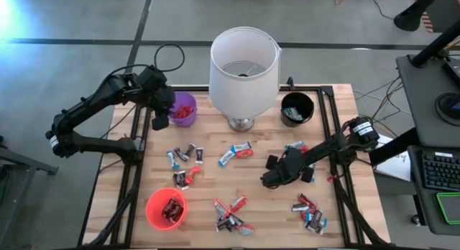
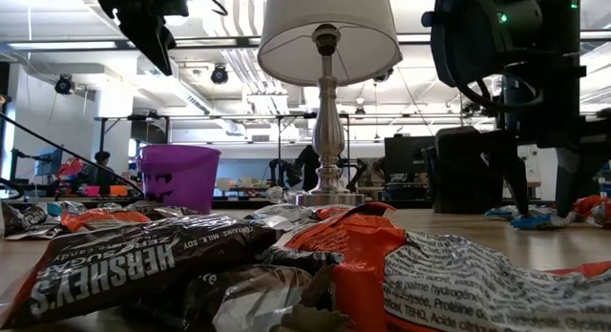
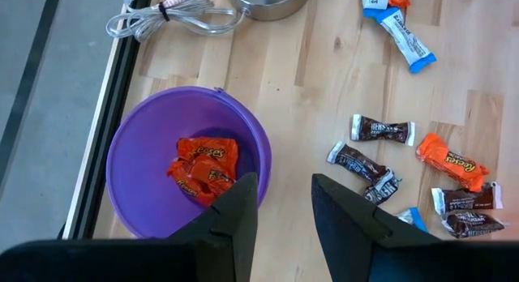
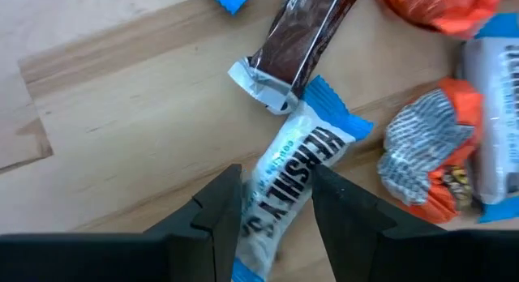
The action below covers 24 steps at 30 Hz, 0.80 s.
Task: Sort candy
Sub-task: Put the white chocolate into the black bin
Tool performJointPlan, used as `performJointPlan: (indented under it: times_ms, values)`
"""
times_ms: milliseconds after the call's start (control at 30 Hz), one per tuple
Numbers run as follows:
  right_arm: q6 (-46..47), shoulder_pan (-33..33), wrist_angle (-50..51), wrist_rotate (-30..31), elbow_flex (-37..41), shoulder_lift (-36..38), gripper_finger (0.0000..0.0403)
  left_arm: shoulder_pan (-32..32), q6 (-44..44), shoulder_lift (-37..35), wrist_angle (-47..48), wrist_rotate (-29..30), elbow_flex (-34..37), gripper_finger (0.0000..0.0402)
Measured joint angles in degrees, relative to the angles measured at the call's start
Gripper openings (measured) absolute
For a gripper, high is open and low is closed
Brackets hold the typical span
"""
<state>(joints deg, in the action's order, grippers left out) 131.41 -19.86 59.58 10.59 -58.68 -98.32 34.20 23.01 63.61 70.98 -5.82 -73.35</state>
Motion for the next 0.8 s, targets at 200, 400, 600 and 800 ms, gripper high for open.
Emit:
performJointPlan:
  times_ms: [200,400,600,800]
  values:
    - [-0.06,-0.02,-2.93,0.17,2.16,0.02,0.0138,-0.02,-0.60,0.00,0.00,-1.49,0.00,0.0100]
    - [-2.55,-0.02,-3.11,0.48,2.26,0.02,0.0095,-0.02,-1.03,0.00,0.00,-1.56,-0.01,0.0100]
    - [-3.09,-0.75,-2.49,0.63,1.62,0.15,0.0020,-0.02,-1.03,0.00,0.05,-1.56,0.00,0.0100]
    - [-3.06,-2.96,-3.07,-0.55,-1.27,0.15,0.0019,-0.01,-1.03,0.00,0.15,-1.53,0.00,0.0100]
